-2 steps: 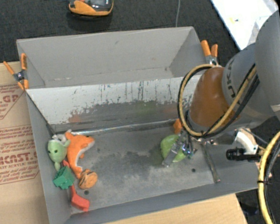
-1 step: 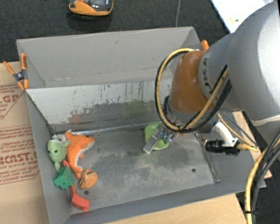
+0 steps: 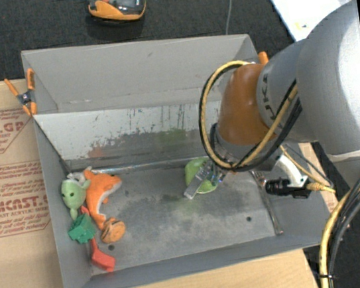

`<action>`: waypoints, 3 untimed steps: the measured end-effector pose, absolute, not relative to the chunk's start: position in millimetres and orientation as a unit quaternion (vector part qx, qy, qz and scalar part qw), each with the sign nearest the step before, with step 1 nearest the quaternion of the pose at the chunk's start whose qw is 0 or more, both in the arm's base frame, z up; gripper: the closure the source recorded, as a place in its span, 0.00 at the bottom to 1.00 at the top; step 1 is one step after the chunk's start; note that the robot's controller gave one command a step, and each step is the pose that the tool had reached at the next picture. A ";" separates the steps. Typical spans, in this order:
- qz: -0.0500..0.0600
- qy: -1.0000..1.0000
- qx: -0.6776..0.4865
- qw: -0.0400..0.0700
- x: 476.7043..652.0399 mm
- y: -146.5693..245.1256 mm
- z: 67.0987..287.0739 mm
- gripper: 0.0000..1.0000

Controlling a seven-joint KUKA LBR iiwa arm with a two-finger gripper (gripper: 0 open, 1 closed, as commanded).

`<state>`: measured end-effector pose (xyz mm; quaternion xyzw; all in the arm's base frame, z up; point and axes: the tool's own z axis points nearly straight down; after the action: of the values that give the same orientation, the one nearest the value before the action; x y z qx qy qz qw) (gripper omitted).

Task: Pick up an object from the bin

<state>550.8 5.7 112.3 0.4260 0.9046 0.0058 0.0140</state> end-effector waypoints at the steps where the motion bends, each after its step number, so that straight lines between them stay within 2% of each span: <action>1: 0.004 0.951 0.308 0.016 545.9 -36.1 117.5 1.00; 2: 0.001 0.980 0.200 0.016 537.9 -43.0 131.1 1.00; 3: 0.000 0.994 0.111 0.018 572.8 8.4 134.8 1.00</action>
Offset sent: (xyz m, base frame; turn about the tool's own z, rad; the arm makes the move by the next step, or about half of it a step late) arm -0.0161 -0.0407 0.0244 -0.5047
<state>572.8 8.4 134.8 0.1113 0.9936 0.0001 0.0178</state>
